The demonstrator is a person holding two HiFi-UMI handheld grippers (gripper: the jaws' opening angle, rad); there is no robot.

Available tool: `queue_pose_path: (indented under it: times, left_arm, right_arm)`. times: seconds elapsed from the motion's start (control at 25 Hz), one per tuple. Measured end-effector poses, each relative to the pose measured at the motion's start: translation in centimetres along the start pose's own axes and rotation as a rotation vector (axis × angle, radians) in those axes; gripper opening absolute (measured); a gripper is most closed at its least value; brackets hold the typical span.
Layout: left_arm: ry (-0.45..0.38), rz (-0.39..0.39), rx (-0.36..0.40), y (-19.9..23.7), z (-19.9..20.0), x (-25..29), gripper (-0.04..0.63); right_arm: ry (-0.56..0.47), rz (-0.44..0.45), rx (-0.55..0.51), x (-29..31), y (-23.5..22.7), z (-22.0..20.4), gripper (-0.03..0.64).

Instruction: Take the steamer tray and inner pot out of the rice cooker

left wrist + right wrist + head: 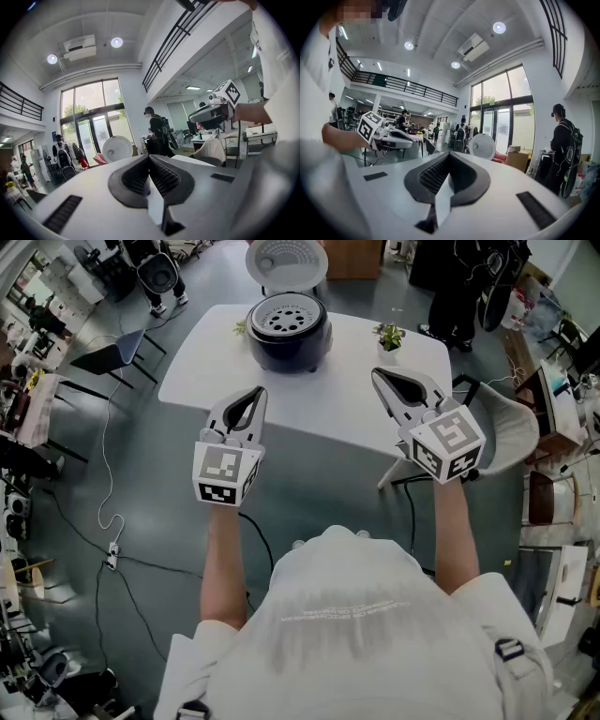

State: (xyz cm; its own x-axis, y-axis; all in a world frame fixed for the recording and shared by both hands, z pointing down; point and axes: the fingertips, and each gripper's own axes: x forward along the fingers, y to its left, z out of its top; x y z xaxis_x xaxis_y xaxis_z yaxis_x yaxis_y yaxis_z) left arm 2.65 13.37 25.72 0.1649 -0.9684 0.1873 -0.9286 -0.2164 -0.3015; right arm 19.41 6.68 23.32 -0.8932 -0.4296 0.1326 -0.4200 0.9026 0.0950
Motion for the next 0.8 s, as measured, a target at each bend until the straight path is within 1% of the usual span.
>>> queue_pose_path:
  times: [0.4, 0.6, 0.8]
  left_arm:
    - [0.015, -0.007, -0.007, 1.2, -0.8, -0.2, 0.015]
    - [0.020, -0.003, -0.022, 1.8, -1.3, -0.6, 0.015]
    - [0.022, -0.002, -0.044, 2.8, -2.1, -1.2, 0.017]
  right_arm:
    - [0.012, -0.001, 0.002, 1.1, 0.5, -0.2, 0.025]
    - [-0.015, 0.005, 0.054, 1.3, 0.8, -0.1, 0.025]
    - [0.006, 0.012, 0.044, 1.7, 1.9, -0.4, 0.026]
